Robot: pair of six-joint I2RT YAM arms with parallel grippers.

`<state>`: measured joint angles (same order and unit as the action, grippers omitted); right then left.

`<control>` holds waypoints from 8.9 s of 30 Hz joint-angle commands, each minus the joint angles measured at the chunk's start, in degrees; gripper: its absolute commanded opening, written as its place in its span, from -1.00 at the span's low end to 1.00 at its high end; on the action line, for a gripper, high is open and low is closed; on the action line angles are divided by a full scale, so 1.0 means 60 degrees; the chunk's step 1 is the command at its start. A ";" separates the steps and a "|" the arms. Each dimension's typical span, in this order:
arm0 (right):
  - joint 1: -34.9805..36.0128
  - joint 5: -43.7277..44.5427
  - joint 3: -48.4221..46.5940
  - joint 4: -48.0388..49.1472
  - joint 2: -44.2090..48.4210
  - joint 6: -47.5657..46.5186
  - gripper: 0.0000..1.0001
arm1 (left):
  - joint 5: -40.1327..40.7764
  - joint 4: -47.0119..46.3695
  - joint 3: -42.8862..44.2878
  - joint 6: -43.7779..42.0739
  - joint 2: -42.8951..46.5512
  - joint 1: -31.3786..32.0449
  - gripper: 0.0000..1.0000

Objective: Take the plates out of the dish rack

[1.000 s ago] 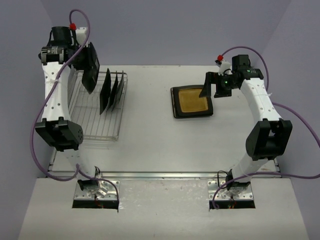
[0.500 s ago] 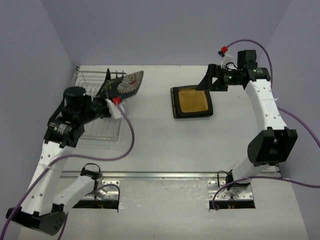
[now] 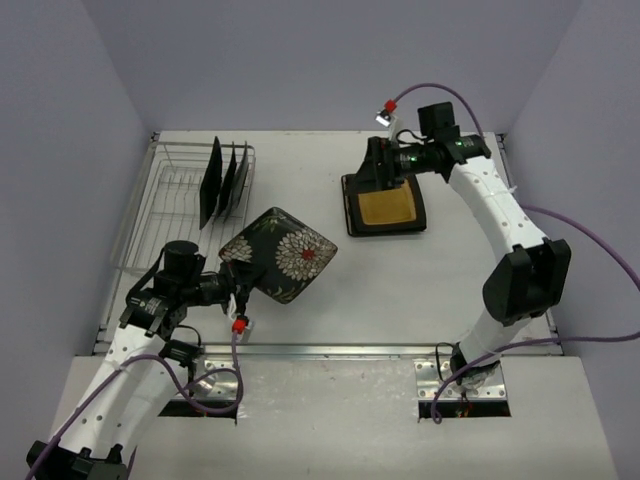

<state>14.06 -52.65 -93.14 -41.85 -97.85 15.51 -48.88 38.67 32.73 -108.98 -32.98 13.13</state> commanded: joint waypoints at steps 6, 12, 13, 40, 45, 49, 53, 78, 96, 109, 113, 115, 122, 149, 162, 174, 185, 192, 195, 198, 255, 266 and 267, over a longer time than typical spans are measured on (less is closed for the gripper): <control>0.1807 0.0381 0.0076 -0.0100 -0.1079 -0.0445 0.98 | -0.2059 -0.1239 -0.0006 -0.7892 -0.0044 0.0189 -1.00; 0.2255 0.0402 0.0503 -0.0056 -0.1903 -0.0173 0.98 | -0.2078 -0.1406 -0.0049 -0.7911 -0.0040 0.0282 -1.00; 0.2332 0.0258 0.0500 -0.0049 -0.1998 -0.0129 0.98 | -0.2070 -0.1422 -0.0057 -0.7911 -0.0024 0.0303 -1.00; -0.1148 -0.0966 0.0562 -0.0387 -0.1222 -0.0184 -1.00 | -0.0150 -0.4330 -0.0235 -0.3298 0.0815 0.0463 1.00; -0.3340 -0.0309 -0.0067 -0.0408 -0.1901 -0.0413 -1.00 | 0.1200 -0.5119 0.0092 -0.0182 0.1068 0.0449 1.00; -0.3857 -0.0187 -0.0613 -0.0364 -0.2606 -0.0410 -1.00 | 0.2046 -0.5162 0.0176 0.1453 0.1364 0.0463 1.00; -0.3961 -0.0083 -0.1335 -0.0349 -0.3451 -0.0499 -1.00 | 0.3181 -0.4767 0.0243 0.2530 0.1794 0.0463 1.00; -0.3928 0.1996 -0.3027 -0.1074 -0.5341 -0.1312 0.60 | 0.8225 -0.2820 0.4649 1.1321 -0.1313 0.0463 1.00; -0.2401 0.5568 -0.1953 -0.0936 -0.4214 -0.1706 0.77 | 0.9803 0.0746 0.9161 1.6609 -0.5412 -0.0107 1.00; -0.2095 0.6424 -0.2183 -0.1067 -0.3526 -0.2062 0.85 | 0.8220 0.1720 1.0553 1.6918 -0.7348 -0.2100 0.76; -0.2095 0.6909 -0.2446 -0.1034 -0.2772 -0.2155 0.95 | 0.8214 0.2002 1.1445 1.6753 -0.8530 -0.2188 0.36; -0.2083 0.7041 -0.2442 -0.0971 -0.2393 -0.2186 0.98 | 0.8322 0.2033 1.1718 1.6625 -0.8939 -0.2188 0.16; -0.2095 0.6610 -0.1746 -0.0960 -0.0660 -0.2081 0.98 | 0.8016 0.2418 1.2767 1.6552 -1.0860 -0.2613 -0.03; -0.2122 0.5452 0.0001 -0.1124 0.0744 -0.1708 0.97 | 0.5846 0.3557 1.4870 1.7053 -1.2890 -0.3116 -1.00; -0.2124 0.4505 -0.0324 -0.1228 0.0868 -0.1343 0.98 | 0.3679 0.2256 1.5104 1.7226 -1.0121 -0.3858 -1.00; -0.2124 0.1211 -0.1124 -0.0837 0.1158 -0.0300 0.97 | 0.5063 -0.1451 0.7170 0.5976 -0.3589 0.1132 -1.00; -0.1534 -0.0382 -0.0529 -0.0617 0.0682 0.0128 0.98 | 0.2574 -0.3672 0.1051 -0.3754 -0.0142 0.2338 -1.00; 0.0626 0.0353 0.0734 -0.0478 0.0402 -0.0606 0.98 | 0.0877 -0.4379 -0.0270 -0.5591 0.0139 0.2338 -1.00; 0.1261 0.0526 0.0637 -0.0441 -0.0027 -0.0782 0.97 | 0.0577 -0.4380 -0.0452 -0.5840 0.0207 0.2353 -1.00; 0.1596 0.0541 0.0420 -0.0517 -0.0572 -0.0896 0.98 | 0.0504 -0.4459 -0.0489 -0.5929 0.0199 0.2342 -1.00; -0.3677 -0.0792 -0.1681 0.1027 -0.4964 0.0258 -0.80 | 1.0405 -0.2689 0.6697 1.2426 -0.3362 0.2341 1.00; -0.3677 0.0556 -0.2055 0.0295 -0.5400 -0.0416 0.40 | 1.0870 -0.2958 0.6177 1.2597 -0.3160 0.2338 1.00; -0.3677 0.0786 -0.2064 0.0278 -0.5349 -0.0425 0.42 | 1.0888 -0.2975 0.6151 1.2614 -0.3143 0.2347 1.00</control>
<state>-8.13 -50.38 -102.54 -39.97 -131.79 14.50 14.21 23.31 70.36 -35.30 -53.11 27.03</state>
